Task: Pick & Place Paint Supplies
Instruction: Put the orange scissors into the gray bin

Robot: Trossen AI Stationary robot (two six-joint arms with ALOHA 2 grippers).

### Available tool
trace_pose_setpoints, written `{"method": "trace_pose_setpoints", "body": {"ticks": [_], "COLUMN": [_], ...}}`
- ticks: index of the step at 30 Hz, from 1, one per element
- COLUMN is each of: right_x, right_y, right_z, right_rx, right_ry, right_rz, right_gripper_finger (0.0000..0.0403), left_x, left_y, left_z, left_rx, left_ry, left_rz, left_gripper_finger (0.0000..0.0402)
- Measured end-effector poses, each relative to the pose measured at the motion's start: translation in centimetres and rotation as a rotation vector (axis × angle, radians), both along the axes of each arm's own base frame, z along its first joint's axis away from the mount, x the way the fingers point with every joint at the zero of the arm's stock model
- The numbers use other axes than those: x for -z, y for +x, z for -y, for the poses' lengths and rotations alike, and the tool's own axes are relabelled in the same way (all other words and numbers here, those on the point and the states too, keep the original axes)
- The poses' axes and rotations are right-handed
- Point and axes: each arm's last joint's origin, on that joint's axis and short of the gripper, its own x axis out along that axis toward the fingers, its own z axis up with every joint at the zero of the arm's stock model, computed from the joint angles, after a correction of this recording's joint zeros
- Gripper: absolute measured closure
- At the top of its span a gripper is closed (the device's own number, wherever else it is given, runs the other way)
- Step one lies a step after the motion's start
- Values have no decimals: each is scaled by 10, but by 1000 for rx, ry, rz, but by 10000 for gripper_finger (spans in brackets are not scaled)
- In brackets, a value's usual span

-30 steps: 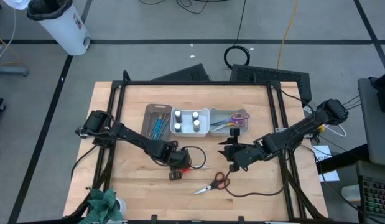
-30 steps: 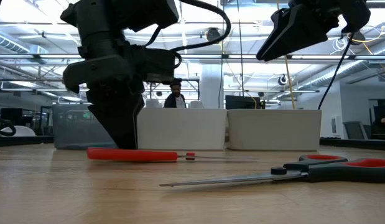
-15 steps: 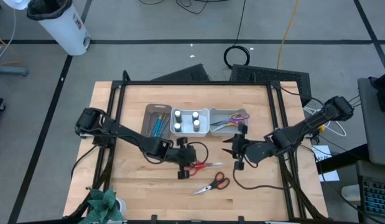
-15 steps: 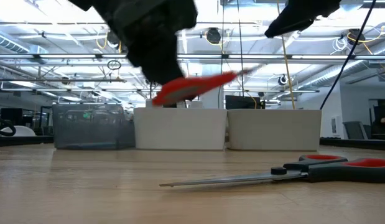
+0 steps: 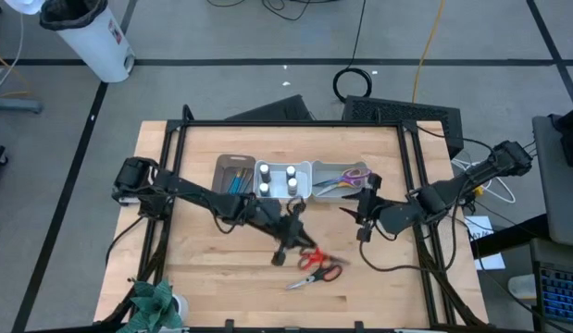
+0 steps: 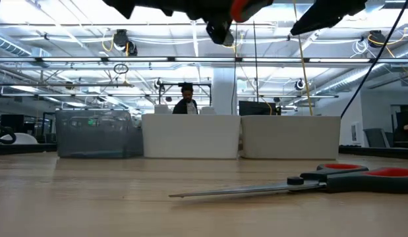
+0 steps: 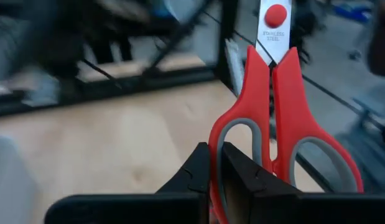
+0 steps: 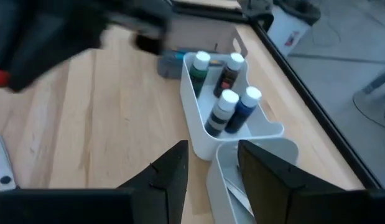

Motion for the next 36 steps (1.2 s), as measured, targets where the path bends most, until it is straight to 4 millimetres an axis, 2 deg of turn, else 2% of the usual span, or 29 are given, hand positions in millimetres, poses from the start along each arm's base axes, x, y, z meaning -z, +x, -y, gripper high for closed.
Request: {"method": "trace_pose_setpoints", "body": {"ticks": [5, 10, 12, 15, 19, 22, 26, 31, 36], "right_x": [25, 50, 57, 64, 65, 64, 72, 77, 73], "right_y": [-4, -10, -13, -17, -24, -28, -25, -15, -10], "right_z": [2, 5, 6, 9, 12, 12, 12, 11, 8], "right_rx": [-38, -79, -104, -141, -161, -222, -369, -401, -402], "right_ry": [-4, -38, -82, -182, -281, -259, -182, -98, -66], "right_rz": [96, 216, 270, 348, 466, 570, 618, 634, 749], "right_gripper_finger": [273, 273, 273, 273, 273, 273, 273, 259, 227], "left_x": [-10, -18, -18, -20, -23, -24, -23, -16, -7], "left_y": [7, 11, 11, 12, 11, 10, 11, 17, 22], "left_z": [-24, -42, -47, -52, -53, -54, -62, -73, -78], "left_rx": [-146, -376, -409, -352, 17, 126, 105, 5, -129], "left_ry": [8, 125, 169, 178, 63, 15, 15, -10, 47], "left_rz": [110, 216, 224, 246, 292, 288, 287, 298, 287], "left_gripper_finger": [385, 385, 385, 385, 385, 383, 385, 385, 385]}}
